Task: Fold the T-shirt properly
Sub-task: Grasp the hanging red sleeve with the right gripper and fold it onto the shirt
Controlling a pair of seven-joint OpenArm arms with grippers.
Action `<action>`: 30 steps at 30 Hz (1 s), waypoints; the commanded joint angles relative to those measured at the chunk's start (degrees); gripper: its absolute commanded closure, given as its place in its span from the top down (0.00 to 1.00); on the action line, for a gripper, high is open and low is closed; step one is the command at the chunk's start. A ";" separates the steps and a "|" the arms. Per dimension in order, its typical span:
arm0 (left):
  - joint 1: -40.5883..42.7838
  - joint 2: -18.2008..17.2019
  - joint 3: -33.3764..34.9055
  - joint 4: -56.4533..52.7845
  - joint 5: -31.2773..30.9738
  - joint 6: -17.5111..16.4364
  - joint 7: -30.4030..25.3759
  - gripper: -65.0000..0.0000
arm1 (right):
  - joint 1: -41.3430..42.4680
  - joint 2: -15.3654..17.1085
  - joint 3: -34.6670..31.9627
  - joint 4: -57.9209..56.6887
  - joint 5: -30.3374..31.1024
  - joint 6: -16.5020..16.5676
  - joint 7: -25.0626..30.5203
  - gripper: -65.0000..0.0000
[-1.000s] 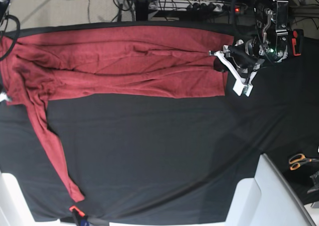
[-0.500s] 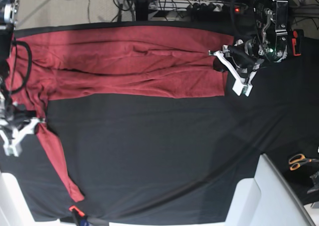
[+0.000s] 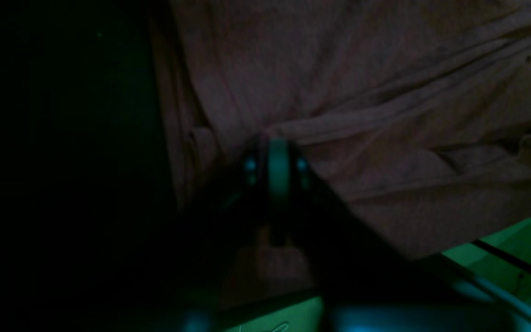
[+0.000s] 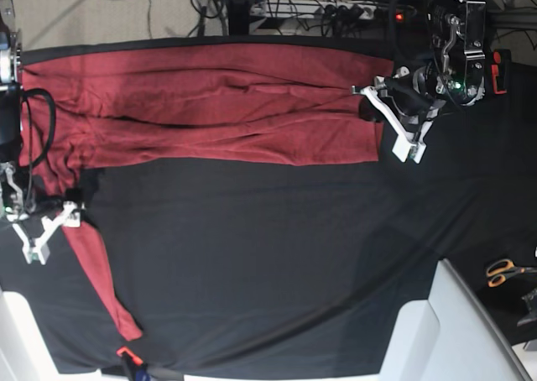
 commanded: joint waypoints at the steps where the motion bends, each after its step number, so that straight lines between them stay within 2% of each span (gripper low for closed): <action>1: -0.48 -0.65 -0.36 1.24 -0.73 -0.28 -0.68 0.28 | 2.13 1.15 0.52 -0.43 0.21 -0.20 2.85 0.83; 5: -0.48 -0.73 -0.45 3.79 -0.73 -0.28 -0.77 0.61 | 2.83 0.89 0.08 -5.44 0.21 -0.29 7.95 0.84; 8: -0.48 -0.73 -0.45 5.82 -0.82 -0.28 -0.68 0.79 | 2.83 0.80 0.08 -7.28 0.21 -0.29 9.88 0.84; 10: -0.48 -0.73 -1.15 7.05 -0.90 -0.28 -0.68 0.83 | 2.83 0.71 0.08 -7.64 0.21 -0.29 10.59 0.84; 16: 0.13 -0.30 -8.36 11.09 -1.08 -0.28 0.82 0.84 | 2.74 0.71 0.08 -7.28 0.30 -0.29 10.59 0.82; 17: 0.05 -0.38 -9.59 11.27 -1.08 -0.28 2.22 0.84 | 2.74 0.71 0.08 -7.28 0.30 -0.29 10.59 0.79; 19: -0.22 -0.38 -12.14 12.15 -1.08 -0.37 4.51 0.83 | 2.74 0.71 0.08 -7.28 0.30 -0.20 10.41 0.66; 21: -0.13 -0.38 -13.63 13.20 -1.08 -0.37 5.21 0.83 | 2.83 0.62 0.08 -7.28 0.30 -0.20 10.06 0.43; 24: 0.05 -0.65 -14.25 14.78 -1.08 -0.37 5.12 0.83 | 2.83 0.01 0.35 -7.28 0.30 -0.20 9.71 0.04; 25: 0.05 -0.65 -14.25 14.78 -1.08 -0.37 5.12 0.83 | 2.74 -0.17 0.52 -7.28 0.30 -0.20 9.44 0.00; 30: 0.13 -0.65 -14.25 14.52 -1.08 -0.37 5.12 0.83 | 1.34 -0.34 0.61 -6.14 0.30 -0.20 8.83 0.00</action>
